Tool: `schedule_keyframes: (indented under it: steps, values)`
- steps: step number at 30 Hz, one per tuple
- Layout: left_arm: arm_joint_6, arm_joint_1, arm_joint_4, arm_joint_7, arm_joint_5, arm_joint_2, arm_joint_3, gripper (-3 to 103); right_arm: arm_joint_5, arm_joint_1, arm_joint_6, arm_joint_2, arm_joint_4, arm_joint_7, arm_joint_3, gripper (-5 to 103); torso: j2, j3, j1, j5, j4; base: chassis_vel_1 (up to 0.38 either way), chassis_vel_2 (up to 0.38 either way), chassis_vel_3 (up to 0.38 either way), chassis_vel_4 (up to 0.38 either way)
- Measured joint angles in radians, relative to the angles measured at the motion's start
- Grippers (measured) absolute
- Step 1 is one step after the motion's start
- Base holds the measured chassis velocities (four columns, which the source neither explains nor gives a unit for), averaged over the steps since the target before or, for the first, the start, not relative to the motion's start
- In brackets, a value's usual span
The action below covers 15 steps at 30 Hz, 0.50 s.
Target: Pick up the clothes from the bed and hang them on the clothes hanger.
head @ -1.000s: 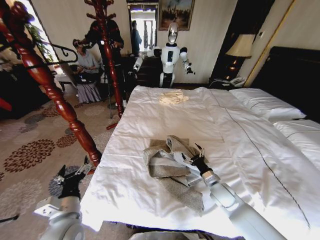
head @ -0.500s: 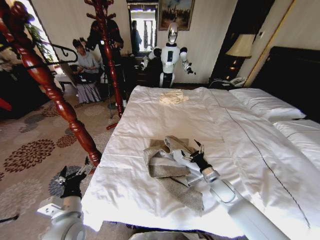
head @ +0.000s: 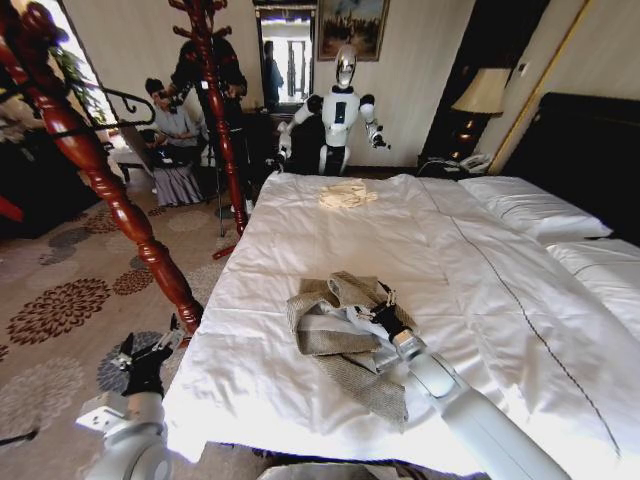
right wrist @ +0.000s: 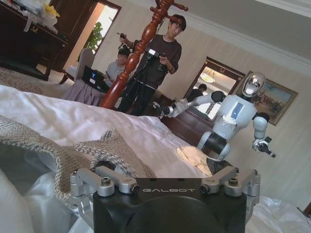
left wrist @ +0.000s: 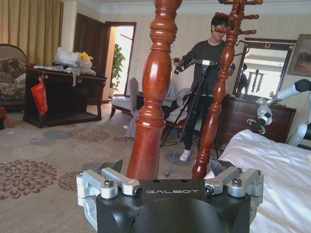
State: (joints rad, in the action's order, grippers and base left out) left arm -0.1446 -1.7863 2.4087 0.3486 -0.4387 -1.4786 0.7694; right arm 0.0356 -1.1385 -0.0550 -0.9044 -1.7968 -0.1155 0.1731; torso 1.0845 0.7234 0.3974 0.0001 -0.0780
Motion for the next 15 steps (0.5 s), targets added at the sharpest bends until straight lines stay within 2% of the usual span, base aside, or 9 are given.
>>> schedule_keyframes:
  steps: [15]
  values:
    - [0.0, 0.011, -0.011, 0.0, -0.004, 0.0, -0.001, 100, 0.015, 0.019, -0.042, -0.002, 0.015, 0.034, -0.011, 100, 0.0, 0.0, 0.0, 0.0, -0.0001, 0.0, 0.0, 0.0, 0.0]
